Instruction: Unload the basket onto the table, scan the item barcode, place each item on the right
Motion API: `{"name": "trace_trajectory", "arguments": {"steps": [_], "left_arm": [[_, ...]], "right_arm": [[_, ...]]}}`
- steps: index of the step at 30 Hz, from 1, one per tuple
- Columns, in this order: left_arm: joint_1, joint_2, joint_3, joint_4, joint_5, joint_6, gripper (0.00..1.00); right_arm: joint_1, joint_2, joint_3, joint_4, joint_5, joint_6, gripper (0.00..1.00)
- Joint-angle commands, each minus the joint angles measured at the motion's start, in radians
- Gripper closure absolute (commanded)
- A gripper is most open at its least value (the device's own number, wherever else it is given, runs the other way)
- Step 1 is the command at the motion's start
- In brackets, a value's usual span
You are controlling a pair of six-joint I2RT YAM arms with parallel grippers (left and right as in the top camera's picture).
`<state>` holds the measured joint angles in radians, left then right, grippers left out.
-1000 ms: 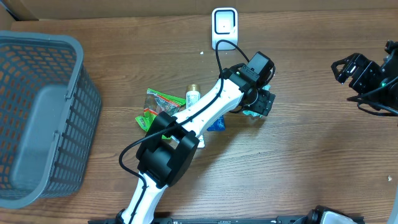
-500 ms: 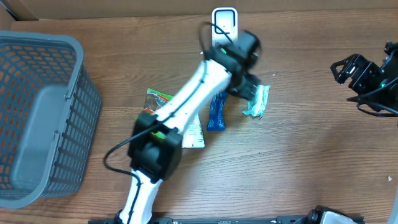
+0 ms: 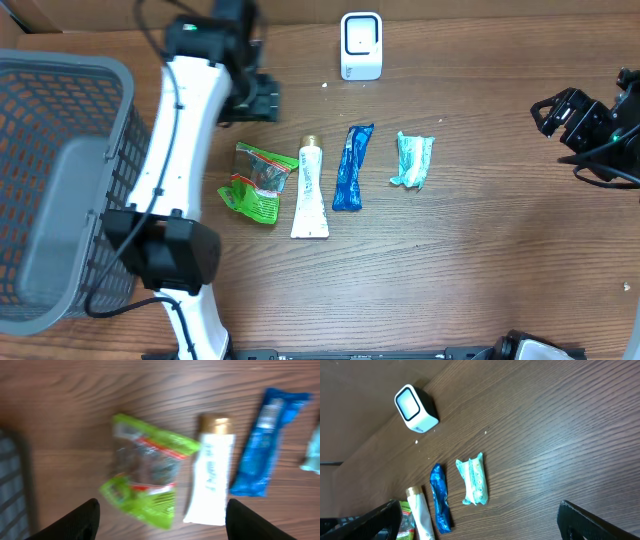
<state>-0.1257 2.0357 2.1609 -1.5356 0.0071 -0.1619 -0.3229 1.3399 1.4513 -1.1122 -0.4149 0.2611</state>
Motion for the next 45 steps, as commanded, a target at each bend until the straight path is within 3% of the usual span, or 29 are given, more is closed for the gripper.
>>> {"name": "trace_trajectory", "arguments": {"steps": [1,16,28,37,38,45], "left_arm": [[0.076,-0.026,0.015,-0.022,-0.019,0.073,0.3],[0.324,-0.026,0.015,-0.033,-0.018,0.193,0.3],[0.27,-0.052,0.017,0.022,0.07,0.215,0.3],[0.267,-0.06,0.017,0.031,-0.019,0.207,0.16],[0.272,-0.06,0.017,0.042,-0.018,0.207,0.0],[0.278,-0.059,0.017,0.165,-0.018,0.274,0.0]], "right_arm": [[-0.005,-0.002,0.027,0.003,-0.006,-0.003,0.0],[-0.005,-0.002,0.027,0.006,-0.006,-0.002,0.0],[-0.003,-0.002,0.027,0.015,-0.006,-0.003,0.0],[0.044,0.034,0.021,0.018,-0.006,-0.003,0.0],[0.051,0.044,0.021,0.018,-0.006,-0.003,0.0],[0.12,0.127,0.021,0.018,-0.006,-0.003,0.0]]}}
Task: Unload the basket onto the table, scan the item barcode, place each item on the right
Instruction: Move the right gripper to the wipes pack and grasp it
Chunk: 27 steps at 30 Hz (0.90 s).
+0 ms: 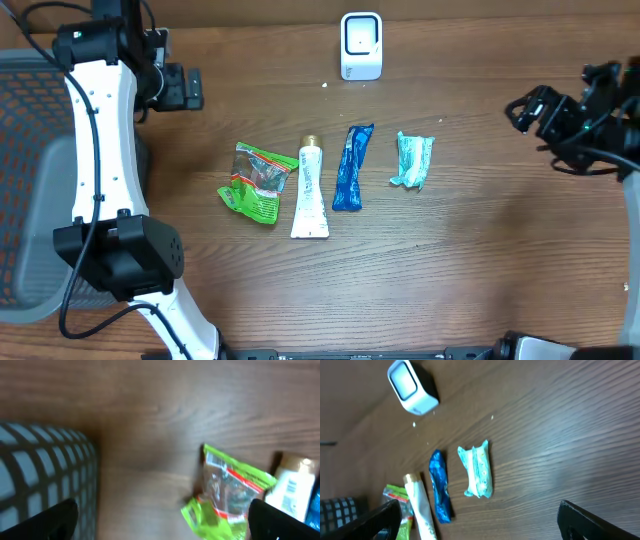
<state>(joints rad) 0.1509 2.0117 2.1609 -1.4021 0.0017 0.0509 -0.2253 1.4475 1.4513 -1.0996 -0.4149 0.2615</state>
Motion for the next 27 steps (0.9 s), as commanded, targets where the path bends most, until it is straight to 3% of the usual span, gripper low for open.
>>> {"name": "trace_trajectory", "arguments": {"steps": [1,16,20,27], "left_arm": [[0.002,-0.035,0.017,0.05,-0.013,0.078,0.0],[0.0,-0.035,0.017,0.078,-0.003,0.106,0.0],[0.0,-0.035,0.017,0.078,-0.003,0.106,0.0],[0.0,-0.035,0.017,0.078,-0.003,0.106,0.0]], "right_arm": [[0.032,0.034,0.021,0.006,-0.006,-0.003,0.0],[0.171,0.175,0.02,0.077,0.022,-0.003,0.02],[0.222,0.248,0.019,0.093,0.033,-0.003,0.08],[0.247,0.389,0.019,0.071,0.031,-0.009,0.25]]}}
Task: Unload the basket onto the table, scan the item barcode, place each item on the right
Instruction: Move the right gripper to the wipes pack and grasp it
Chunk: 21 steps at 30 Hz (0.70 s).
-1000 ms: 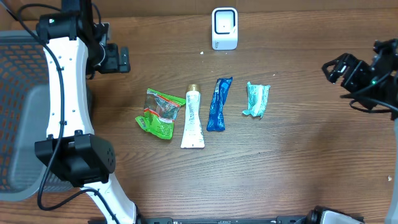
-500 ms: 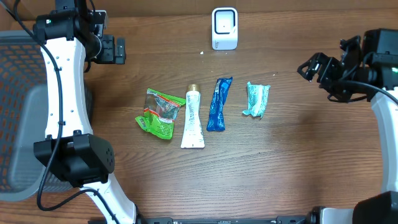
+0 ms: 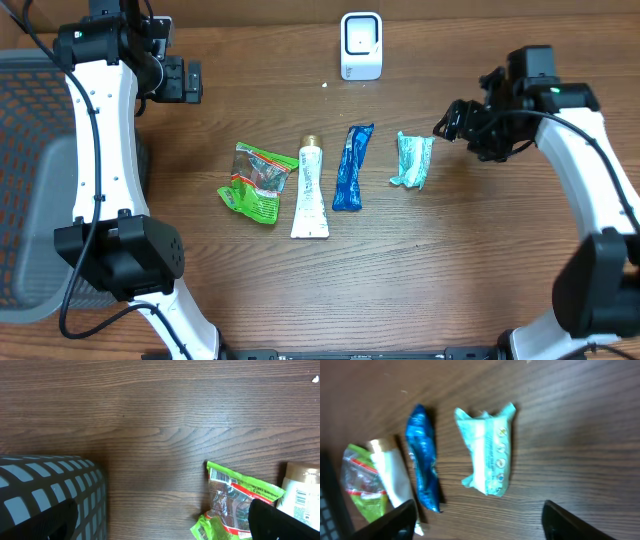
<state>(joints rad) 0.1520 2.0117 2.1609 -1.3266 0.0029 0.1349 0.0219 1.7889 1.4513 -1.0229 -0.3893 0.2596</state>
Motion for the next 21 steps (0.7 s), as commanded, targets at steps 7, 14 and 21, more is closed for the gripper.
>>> {"name": "trace_trajectory", "arguments": {"steps": [7,14,21], "left_arm": [[-0.001,-0.035,0.017,0.002,-0.004,0.022,0.0],[-0.001,-0.035,0.017,0.003,-0.004,0.022,0.0],[-0.001,-0.035,0.017,0.003,-0.004,0.022,0.0]], "right_arm": [[0.05,0.076,-0.003,0.031,-0.109,-0.107,0.32],[0.168,0.076,-0.038,0.147,-0.097,-0.111,0.36],[0.183,0.076,-0.039,0.044,0.233,-0.039,0.39]]}}
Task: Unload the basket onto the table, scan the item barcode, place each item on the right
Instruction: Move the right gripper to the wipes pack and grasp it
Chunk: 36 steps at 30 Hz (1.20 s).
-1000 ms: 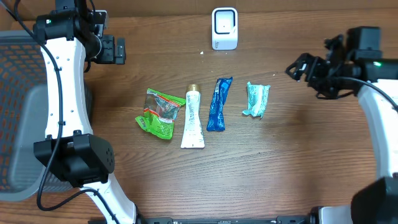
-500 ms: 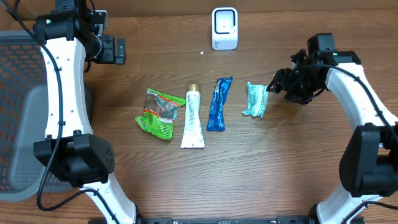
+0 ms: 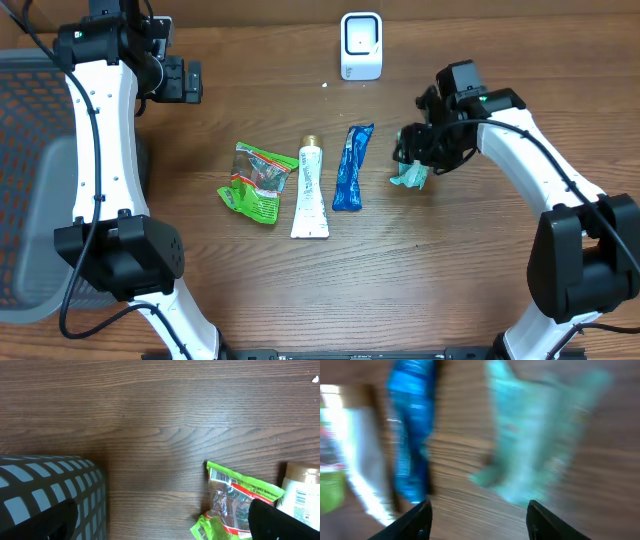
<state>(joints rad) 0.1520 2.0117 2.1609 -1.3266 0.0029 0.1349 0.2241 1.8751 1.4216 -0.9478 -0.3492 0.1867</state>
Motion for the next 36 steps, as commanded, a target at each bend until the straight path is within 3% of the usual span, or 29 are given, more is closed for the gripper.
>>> {"name": "trace_trajectory", "arguments": {"steps": [1,7,17,21,30,32,34,36], "left_arm": [[-0.001,-0.035,0.017,0.003,-0.004,0.022,0.0],[-0.001,-0.035,0.017,0.003,-0.004,0.022,0.0],[-0.001,-0.035,0.017,0.002,-0.004,0.022,0.0],[-0.001,-0.035,0.017,0.002,-0.004,0.022,0.0],[-0.001,-0.035,0.017,0.003,-0.004,0.021,0.0],[-0.001,-0.035,0.017,0.002,-0.004,0.022,0.0],[-0.001,-0.035,0.017,0.003,-0.004,0.022,0.0],[-0.001,-0.035,0.017,0.003,-0.004,0.022,0.0]], "right_arm": [[-0.035,-0.01,-0.009,-0.054,0.254,0.066,0.39],[-0.081,-0.01,-0.018,-0.075,0.281,0.135,0.47],[-0.079,-0.01,-0.173,0.052,0.239,0.18,0.48],[-0.054,-0.01,-0.194,0.104,0.135,0.105,0.49],[0.072,-0.01,-0.191,0.125,0.124,0.016,0.43],[0.078,-0.01,-0.172,0.109,0.098,0.01,0.44],[0.07,-0.013,-0.124,0.063,0.081,-0.021,0.55],[0.034,-0.018,-0.042,-0.014,0.081,-0.027,0.55]]}}
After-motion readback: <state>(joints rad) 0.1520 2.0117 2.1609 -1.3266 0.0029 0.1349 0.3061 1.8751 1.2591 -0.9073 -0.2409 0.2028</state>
